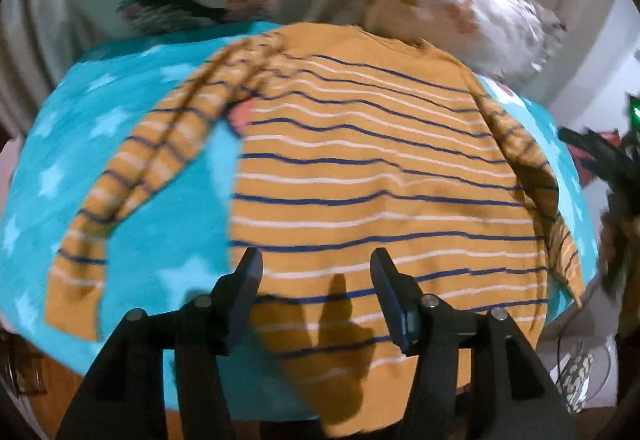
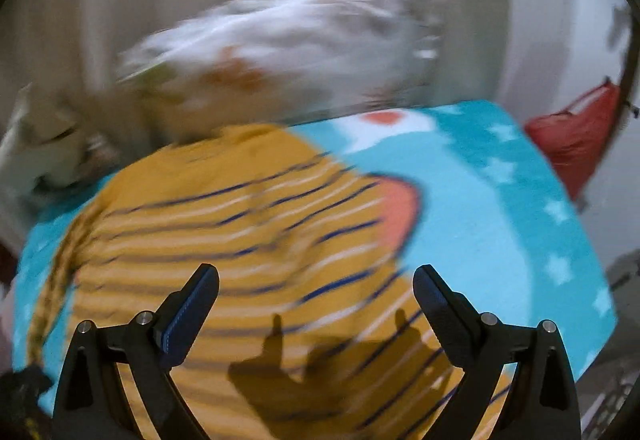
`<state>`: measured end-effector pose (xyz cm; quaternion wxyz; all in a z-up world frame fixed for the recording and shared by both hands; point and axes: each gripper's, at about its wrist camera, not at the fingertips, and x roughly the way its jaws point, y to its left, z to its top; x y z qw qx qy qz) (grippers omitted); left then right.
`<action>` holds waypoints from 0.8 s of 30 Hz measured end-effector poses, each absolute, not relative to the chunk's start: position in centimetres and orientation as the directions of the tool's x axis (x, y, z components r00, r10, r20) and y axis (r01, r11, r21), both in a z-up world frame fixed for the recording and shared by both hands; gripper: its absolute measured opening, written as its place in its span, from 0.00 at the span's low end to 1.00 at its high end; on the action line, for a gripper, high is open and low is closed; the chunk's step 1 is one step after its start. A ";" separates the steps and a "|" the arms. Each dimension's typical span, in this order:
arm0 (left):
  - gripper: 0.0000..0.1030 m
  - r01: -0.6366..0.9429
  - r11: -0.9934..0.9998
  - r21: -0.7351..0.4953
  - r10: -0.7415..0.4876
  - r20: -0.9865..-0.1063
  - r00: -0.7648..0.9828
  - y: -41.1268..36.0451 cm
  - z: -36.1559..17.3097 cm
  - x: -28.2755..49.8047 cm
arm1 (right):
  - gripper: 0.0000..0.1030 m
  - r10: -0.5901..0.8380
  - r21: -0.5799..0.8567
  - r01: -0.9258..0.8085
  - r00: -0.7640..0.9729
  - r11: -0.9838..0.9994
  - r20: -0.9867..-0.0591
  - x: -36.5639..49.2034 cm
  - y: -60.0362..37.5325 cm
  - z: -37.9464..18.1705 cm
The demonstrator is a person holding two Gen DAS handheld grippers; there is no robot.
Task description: Fold small clothes
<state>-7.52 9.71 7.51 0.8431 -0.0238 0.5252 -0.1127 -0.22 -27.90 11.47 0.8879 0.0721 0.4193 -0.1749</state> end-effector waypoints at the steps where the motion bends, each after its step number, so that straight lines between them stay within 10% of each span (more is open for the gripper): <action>1: 0.53 0.173 0.972 -0.156 -0.216 -0.883 0.416 9.0 7.2 -7.4 | 0.97 -0.266 -0.038 0.393 0.546 0.919 -0.794 1.1 -29.5 9.9; 9: 0.53 0.140 0.982 -0.127 -0.173 -0.904 0.392 5.1 5.9 -7.7 | 0.83 -0.038 0.163 0.487 0.377 0.858 -0.926 7.5 -39.7 1.4; 13: 0.53 0.090 0.989 -0.114 -0.140 -0.906 0.399 5.2 6.1 -8.1 | 0.09 0.094 0.258 0.441 0.360 0.859 -0.928 9.6 -40.1 0.2; 24: 0.53 -0.015 0.995 -0.099 -0.086 -0.921 0.381 6.5 5.4 -8.1 | 0.10 -0.314 -0.164 0.405 0.337 0.900 -0.888 12.0 -39.9 6.7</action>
